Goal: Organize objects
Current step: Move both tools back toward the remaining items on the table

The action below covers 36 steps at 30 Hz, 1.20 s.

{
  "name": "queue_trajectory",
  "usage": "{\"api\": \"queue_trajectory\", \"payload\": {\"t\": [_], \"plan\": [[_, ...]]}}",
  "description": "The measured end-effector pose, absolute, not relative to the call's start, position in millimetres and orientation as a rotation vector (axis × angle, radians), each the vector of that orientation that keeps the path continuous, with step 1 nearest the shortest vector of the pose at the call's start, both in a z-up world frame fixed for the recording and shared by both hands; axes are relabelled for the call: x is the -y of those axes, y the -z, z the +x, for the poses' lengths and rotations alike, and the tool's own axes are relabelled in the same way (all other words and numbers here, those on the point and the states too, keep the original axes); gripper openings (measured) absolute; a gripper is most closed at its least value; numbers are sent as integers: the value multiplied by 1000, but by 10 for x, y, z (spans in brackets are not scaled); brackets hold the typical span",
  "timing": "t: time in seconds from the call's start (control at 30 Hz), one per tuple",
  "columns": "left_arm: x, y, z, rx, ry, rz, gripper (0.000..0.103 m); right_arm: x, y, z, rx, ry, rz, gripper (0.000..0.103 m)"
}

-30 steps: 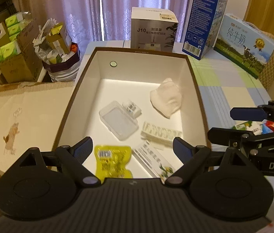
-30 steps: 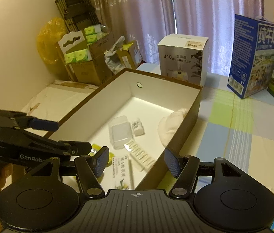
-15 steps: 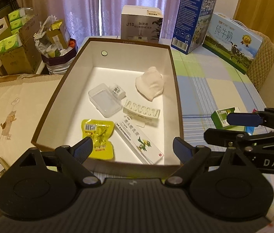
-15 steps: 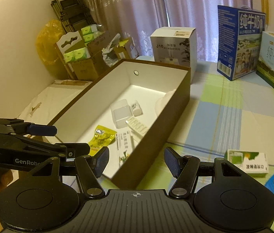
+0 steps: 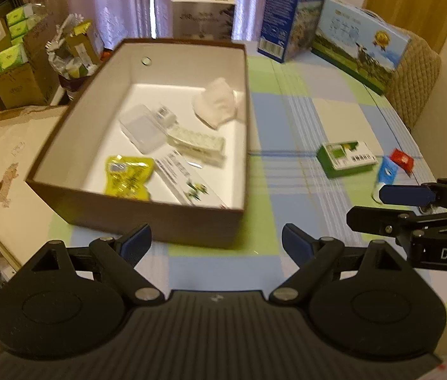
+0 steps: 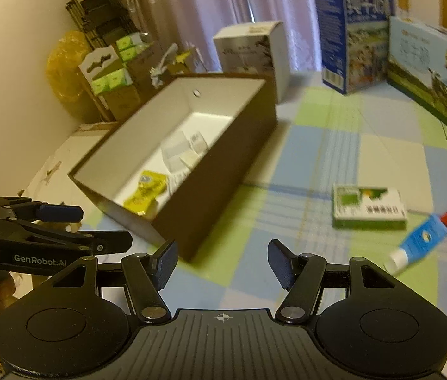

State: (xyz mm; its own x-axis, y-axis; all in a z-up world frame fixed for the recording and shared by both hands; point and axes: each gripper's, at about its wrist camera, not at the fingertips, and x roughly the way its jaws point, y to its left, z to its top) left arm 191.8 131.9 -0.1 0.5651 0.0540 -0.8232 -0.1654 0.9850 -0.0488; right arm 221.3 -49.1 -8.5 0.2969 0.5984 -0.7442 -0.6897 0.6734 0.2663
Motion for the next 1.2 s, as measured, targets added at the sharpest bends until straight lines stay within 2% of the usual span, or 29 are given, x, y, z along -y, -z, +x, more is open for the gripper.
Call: {"api": "queue_trajectory", "payload": {"t": [0.33,0.47,0.57,1.2], "plan": [[-808,96,1947,-992,-78,-110,87,1108,188,2268,-1000,-786,-83,61],[-616,133,1988,-1002,-65,-103,87,1329,203,2324,-1015,-758,-67,70],[-480,163,2022,-1012,-55,-96,87,1486,219,2366,-1021,-732,-64,73],[135,406,2398,-1042,34,-56,87,2182,422,2716,-1081,-648,-97,73]]}}
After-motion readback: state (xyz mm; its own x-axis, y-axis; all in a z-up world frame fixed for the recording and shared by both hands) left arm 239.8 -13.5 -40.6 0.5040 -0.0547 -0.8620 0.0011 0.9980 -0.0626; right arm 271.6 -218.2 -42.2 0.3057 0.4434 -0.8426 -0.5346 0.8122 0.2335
